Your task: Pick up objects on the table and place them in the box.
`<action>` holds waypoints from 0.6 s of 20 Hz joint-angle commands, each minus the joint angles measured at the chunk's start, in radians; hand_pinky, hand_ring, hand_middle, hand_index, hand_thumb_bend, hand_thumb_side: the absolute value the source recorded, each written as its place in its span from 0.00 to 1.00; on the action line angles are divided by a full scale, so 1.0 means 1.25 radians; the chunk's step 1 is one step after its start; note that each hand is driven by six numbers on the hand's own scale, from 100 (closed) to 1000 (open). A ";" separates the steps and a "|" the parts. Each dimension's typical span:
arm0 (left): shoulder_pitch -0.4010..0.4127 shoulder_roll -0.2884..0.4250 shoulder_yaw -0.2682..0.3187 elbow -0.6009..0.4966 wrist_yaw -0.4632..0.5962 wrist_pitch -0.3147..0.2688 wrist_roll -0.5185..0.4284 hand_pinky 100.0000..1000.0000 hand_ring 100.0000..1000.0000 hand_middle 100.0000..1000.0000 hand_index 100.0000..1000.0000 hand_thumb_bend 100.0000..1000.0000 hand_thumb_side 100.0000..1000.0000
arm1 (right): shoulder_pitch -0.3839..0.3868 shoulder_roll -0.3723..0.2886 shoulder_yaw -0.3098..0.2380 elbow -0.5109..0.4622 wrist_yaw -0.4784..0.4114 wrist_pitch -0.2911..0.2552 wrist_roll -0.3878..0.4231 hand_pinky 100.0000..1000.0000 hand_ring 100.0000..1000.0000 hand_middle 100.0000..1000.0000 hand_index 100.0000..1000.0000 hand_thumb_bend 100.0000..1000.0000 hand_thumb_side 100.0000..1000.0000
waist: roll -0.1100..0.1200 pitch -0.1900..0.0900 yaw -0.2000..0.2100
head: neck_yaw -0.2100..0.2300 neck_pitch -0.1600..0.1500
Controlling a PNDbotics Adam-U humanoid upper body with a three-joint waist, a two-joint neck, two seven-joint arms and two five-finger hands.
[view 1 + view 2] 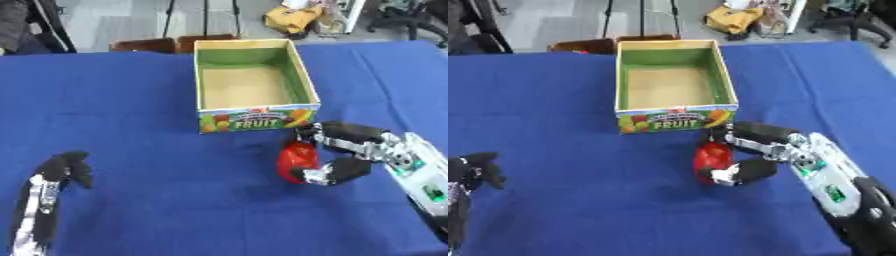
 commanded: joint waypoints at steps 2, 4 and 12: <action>-0.003 0.005 -0.001 -0.014 0.002 -0.001 -0.002 0.51 0.31 0.40 0.65 0.58 0.98 | -0.007 -0.018 0.001 0.026 0.016 -0.005 0.009 0.55 0.81 0.82 0.89 0.20 0.86 | -0.001 -0.013 0.000 | -0.002 0.006; -0.003 0.005 -0.001 -0.014 0.002 -0.001 -0.001 0.51 0.31 0.40 0.65 0.58 0.98 | -0.007 -0.017 0.003 0.041 0.023 -0.009 0.011 0.55 0.81 0.82 0.90 0.19 0.85 | -0.001 -0.012 0.000 | -0.002 0.006; -0.003 0.005 -0.001 -0.013 0.002 -0.002 -0.001 0.51 0.31 0.40 0.65 0.58 0.98 | -0.009 -0.015 0.009 0.071 0.042 -0.023 0.014 0.54 0.81 0.82 0.90 0.10 0.73 | -0.002 -0.012 0.001 | -0.003 0.007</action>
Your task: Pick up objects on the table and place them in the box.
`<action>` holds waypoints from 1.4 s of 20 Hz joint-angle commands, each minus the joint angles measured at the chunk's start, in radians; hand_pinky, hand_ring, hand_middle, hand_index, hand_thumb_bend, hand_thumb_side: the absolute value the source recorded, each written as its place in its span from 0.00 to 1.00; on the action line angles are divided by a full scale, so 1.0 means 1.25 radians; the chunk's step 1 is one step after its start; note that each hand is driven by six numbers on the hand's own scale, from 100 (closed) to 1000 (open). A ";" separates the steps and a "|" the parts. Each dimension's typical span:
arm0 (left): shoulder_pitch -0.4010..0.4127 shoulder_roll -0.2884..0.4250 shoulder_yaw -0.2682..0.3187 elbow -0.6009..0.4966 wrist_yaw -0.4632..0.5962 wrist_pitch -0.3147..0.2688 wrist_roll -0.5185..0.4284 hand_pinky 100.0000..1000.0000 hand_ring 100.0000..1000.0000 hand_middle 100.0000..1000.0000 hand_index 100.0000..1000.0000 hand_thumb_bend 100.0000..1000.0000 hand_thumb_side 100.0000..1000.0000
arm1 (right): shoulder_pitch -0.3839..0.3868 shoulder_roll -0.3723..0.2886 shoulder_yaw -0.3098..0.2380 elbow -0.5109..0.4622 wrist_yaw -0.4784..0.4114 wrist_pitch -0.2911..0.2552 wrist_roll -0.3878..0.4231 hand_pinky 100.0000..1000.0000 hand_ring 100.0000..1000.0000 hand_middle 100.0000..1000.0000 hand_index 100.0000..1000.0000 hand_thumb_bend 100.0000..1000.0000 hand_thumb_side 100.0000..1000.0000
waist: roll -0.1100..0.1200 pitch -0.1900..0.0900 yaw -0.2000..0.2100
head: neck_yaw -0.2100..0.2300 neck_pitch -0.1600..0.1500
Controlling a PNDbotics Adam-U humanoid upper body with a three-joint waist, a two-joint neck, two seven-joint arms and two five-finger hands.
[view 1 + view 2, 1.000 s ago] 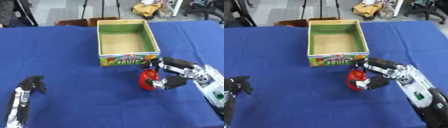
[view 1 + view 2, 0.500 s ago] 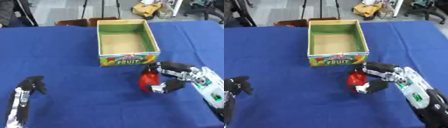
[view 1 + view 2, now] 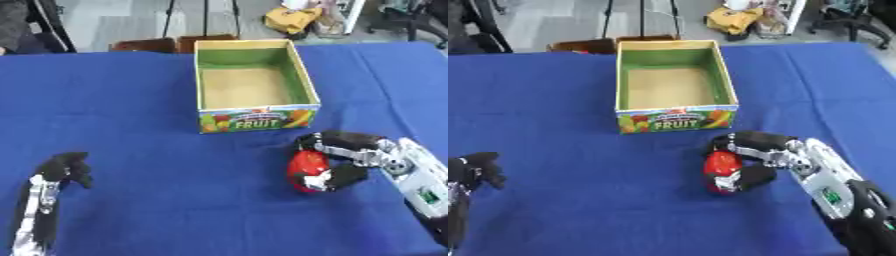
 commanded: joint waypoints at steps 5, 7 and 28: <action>-0.003 0.004 -0.001 -0.013 0.002 -0.002 0.000 0.51 0.31 0.41 0.65 0.58 0.98 | -0.002 -0.014 0.003 0.026 0.014 -0.006 0.010 0.48 0.78 0.82 0.90 0.00 0.59 | 0.000 -0.011 0.000 | -0.003 0.007; -0.003 0.004 -0.001 -0.013 0.002 -0.002 0.000 0.51 0.31 0.41 0.65 0.58 0.98 | -0.001 -0.013 0.003 0.029 0.014 -0.006 0.011 0.47 0.78 0.82 0.90 0.00 0.60 | 0.000 -0.011 0.000 | -0.003 0.007; -0.003 0.004 -0.001 -0.012 0.001 -0.002 0.000 0.51 0.31 0.41 0.65 0.58 0.98 | 0.001 -0.012 0.006 0.036 0.038 -0.022 0.007 0.40 0.75 0.82 0.89 0.04 0.62 | -0.001 -0.011 0.000 | -0.003 0.006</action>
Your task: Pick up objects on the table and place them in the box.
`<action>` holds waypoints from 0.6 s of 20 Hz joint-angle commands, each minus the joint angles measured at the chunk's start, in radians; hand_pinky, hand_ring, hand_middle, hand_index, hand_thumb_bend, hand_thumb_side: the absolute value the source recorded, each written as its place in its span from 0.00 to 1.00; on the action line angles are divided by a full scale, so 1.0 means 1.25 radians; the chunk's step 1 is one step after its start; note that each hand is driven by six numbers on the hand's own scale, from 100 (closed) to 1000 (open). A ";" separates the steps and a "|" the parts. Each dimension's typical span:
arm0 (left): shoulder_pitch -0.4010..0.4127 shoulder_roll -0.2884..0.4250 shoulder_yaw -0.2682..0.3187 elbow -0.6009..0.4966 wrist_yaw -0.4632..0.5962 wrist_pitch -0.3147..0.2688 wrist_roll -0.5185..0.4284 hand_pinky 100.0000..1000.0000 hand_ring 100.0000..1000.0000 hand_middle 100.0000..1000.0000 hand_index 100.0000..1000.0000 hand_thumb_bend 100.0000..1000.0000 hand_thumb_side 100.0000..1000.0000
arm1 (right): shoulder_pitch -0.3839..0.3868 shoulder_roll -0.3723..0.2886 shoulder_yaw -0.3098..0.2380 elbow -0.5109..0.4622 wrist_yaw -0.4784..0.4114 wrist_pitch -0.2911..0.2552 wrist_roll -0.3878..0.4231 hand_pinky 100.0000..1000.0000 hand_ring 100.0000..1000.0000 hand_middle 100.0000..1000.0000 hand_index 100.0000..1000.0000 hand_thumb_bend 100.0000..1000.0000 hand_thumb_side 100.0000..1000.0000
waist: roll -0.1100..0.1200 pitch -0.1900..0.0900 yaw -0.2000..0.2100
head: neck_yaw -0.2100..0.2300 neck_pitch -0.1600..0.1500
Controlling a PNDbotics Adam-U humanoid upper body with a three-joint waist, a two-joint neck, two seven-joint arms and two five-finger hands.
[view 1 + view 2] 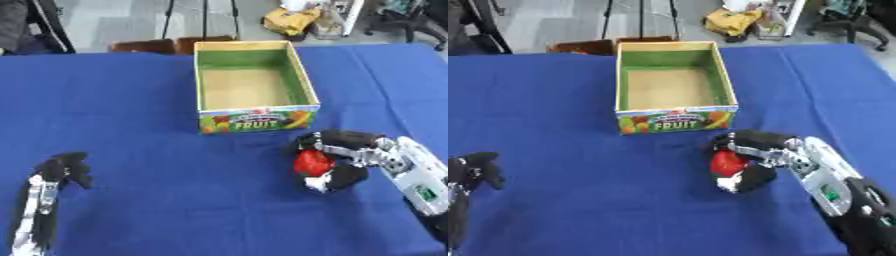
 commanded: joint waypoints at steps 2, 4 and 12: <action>-0.003 0.005 -0.001 -0.012 0.001 -0.002 0.001 0.51 0.31 0.41 0.65 0.58 0.98 | 0.007 -0.011 0.008 0.024 0.023 -0.004 0.005 0.30 0.70 0.81 0.88 0.00 0.47 | 0.002 -0.009 -0.001 | -0.001 0.006; -0.004 0.004 -0.001 -0.012 0.001 -0.002 0.001 0.51 0.31 0.41 0.65 0.58 0.98 | 0.007 -0.010 0.007 0.026 0.032 -0.001 0.000 0.22 0.65 0.79 0.87 0.00 0.36 | 0.001 -0.009 -0.001 | -0.001 0.006; -0.004 0.004 -0.001 -0.012 0.002 -0.003 0.001 0.51 0.31 0.41 0.65 0.58 0.98 | 0.003 -0.006 0.006 0.024 0.058 0.016 -0.062 0.00 0.46 0.73 0.79 0.00 0.00 | 0.001 -0.008 0.000 | -0.001 0.006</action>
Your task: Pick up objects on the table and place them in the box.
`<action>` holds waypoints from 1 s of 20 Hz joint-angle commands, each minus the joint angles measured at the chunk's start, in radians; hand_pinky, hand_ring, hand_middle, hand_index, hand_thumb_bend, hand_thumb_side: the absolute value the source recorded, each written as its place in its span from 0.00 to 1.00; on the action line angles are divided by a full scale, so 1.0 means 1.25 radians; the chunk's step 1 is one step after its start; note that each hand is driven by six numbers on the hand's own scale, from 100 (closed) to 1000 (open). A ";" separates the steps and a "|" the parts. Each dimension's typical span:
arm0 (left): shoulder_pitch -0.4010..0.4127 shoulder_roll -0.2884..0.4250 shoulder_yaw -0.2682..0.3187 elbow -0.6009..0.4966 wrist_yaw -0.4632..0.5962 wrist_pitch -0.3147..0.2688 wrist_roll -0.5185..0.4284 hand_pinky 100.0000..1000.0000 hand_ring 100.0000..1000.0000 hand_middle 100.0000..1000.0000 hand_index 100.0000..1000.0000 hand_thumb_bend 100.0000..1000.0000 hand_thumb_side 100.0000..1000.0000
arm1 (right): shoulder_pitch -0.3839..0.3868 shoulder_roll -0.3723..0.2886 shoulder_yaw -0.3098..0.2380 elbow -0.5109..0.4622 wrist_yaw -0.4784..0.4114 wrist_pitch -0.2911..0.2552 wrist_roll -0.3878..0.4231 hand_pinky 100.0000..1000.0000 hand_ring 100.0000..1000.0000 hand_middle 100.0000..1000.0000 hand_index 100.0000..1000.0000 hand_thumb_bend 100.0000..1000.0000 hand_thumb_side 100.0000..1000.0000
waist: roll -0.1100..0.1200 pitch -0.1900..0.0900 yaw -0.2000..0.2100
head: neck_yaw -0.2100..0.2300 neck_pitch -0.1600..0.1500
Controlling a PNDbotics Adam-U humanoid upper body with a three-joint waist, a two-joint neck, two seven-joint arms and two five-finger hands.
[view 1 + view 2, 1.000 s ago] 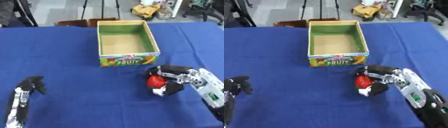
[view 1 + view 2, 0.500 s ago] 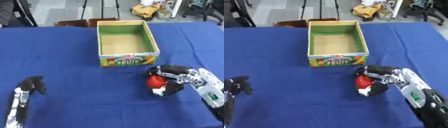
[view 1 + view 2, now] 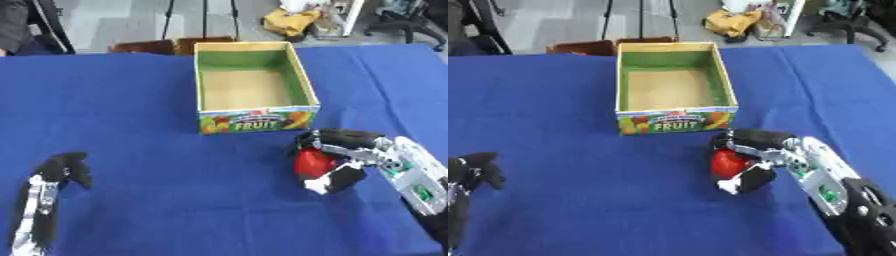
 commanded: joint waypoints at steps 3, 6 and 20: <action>-0.004 0.004 -0.001 -0.012 0.003 -0.003 0.001 0.51 0.31 0.41 0.65 0.58 0.98 | 0.003 -0.014 0.006 0.015 0.018 0.005 -0.028 0.00 0.44 0.72 0.78 0.00 0.00 | 0.001 -0.008 0.000 | 0.000 0.005; -0.003 0.004 -0.001 -0.012 0.003 -0.003 0.001 0.51 0.31 0.41 0.65 0.58 0.98 | -0.001 -0.018 0.004 -0.005 0.002 0.007 -0.035 0.00 0.43 0.72 0.77 0.00 0.01 | 0.000 -0.009 0.000 | 0.000 0.005; 0.007 0.008 -0.001 -0.008 0.004 -0.003 0.001 0.51 0.31 0.41 0.65 0.58 0.98 | -0.094 -0.107 -0.021 -0.192 -0.110 0.045 -0.023 0.00 0.43 0.73 0.78 0.00 0.00 | -0.006 -0.023 -0.006 | 0.002 0.008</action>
